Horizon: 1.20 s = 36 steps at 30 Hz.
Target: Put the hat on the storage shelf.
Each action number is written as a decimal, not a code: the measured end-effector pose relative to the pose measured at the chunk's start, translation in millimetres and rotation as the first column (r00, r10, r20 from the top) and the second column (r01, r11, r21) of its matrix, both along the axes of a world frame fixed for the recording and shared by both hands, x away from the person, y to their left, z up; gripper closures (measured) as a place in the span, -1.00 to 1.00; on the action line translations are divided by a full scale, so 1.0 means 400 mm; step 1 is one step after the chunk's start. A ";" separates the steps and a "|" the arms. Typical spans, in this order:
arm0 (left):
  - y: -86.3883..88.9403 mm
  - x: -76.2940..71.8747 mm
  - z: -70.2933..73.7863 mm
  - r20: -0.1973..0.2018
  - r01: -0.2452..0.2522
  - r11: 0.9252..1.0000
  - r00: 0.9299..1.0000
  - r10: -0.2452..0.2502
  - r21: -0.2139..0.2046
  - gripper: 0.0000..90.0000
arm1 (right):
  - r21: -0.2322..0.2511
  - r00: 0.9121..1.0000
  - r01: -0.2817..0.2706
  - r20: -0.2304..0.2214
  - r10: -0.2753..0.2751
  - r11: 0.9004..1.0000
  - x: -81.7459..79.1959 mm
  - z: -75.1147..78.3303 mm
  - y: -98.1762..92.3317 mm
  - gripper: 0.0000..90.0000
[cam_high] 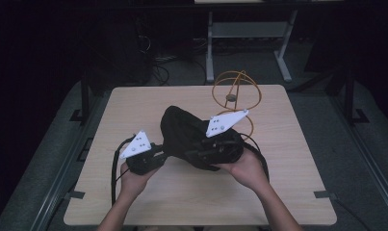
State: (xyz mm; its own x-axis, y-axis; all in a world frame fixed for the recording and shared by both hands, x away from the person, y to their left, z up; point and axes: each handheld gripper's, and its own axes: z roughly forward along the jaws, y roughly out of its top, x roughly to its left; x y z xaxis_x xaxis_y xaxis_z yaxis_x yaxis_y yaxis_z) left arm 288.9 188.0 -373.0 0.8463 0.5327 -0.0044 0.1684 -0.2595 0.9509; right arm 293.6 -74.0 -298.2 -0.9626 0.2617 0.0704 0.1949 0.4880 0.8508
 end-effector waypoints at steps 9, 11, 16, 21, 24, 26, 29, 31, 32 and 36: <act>0.015 -0.006 0.098 0.053 -0.016 1.000 0.998 0.014 0.022 0.83 | 0.051 0.999 0.026 -0.032 -0.025 0.998 0.014 0.003 -0.014 0.34; 0.014 -0.005 0.120 0.064 -0.015 0.999 0.998 0.012 0.037 0.83 | 0.075 0.999 0.028 -0.030 -0.025 0.997 0.016 0.006 -0.021 0.24; 0.017 0.002 0.160 0.070 -0.023 0.998 0.997 0.018 0.064 0.83 | 0.102 0.999 0.042 -0.012 -0.041 0.994 0.014 0.013 -0.039 0.08; 0.043 0.016 0.170 0.045 -0.022 0.999 0.999 0.020 0.036 0.84 | 0.082 0.997 0.073 0.003 -0.073 0.994 0.015 0.011 -0.066 0.00; 0.049 0.022 0.172 0.032 -0.021 0.999 0.999 0.020 0.037 0.84 | 0.054 0.996 0.094 0.000 -0.094 0.994 0.021 0.001 -0.079 -0.04; 0.049 0.026 0.172 0.027 -0.022 0.999 0.999 0.021 0.045 0.84 | 0.050 0.995 0.095 0.001 -0.095 0.994 0.023 -0.002 -0.082 -0.05; 0.046 0.035 0.171 0.020 -0.021 0.998 1.000 0.020 0.061 0.84 | 0.046 0.995 0.102 -0.010 -0.102 0.994 0.030 -0.014 -0.098 -0.07; 0.046 0.037 0.171 0.020 -0.022 0.997 1.000 0.020 0.068 0.84 | 0.044 0.994 0.105 -0.010 -0.105 0.993 0.032 -0.018 -0.102 -0.08; 0.046 0.039 0.173 0.016 -0.022 0.997 1.000 0.021 0.074 0.83 | 0.038 0.993 0.116 -0.016 -0.115 0.993 0.035 -0.027 -0.112 -0.10; 0.048 0.043 0.179 0.013 -0.018 0.997 1.000 0.017 0.077 0.83 | 0.030 0.992 0.128 -0.015 -0.128 0.991 0.037 -0.041 -0.129 -0.12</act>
State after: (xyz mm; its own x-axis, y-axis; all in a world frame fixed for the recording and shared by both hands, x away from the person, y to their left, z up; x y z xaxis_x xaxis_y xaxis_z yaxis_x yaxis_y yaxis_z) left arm 306.0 207.2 -301.2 0.8364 0.5461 0.0475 0.1623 -0.3295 0.9301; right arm 308.4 -125.6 -314.4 -0.9203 0.3801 0.0928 0.2654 0.4321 0.8619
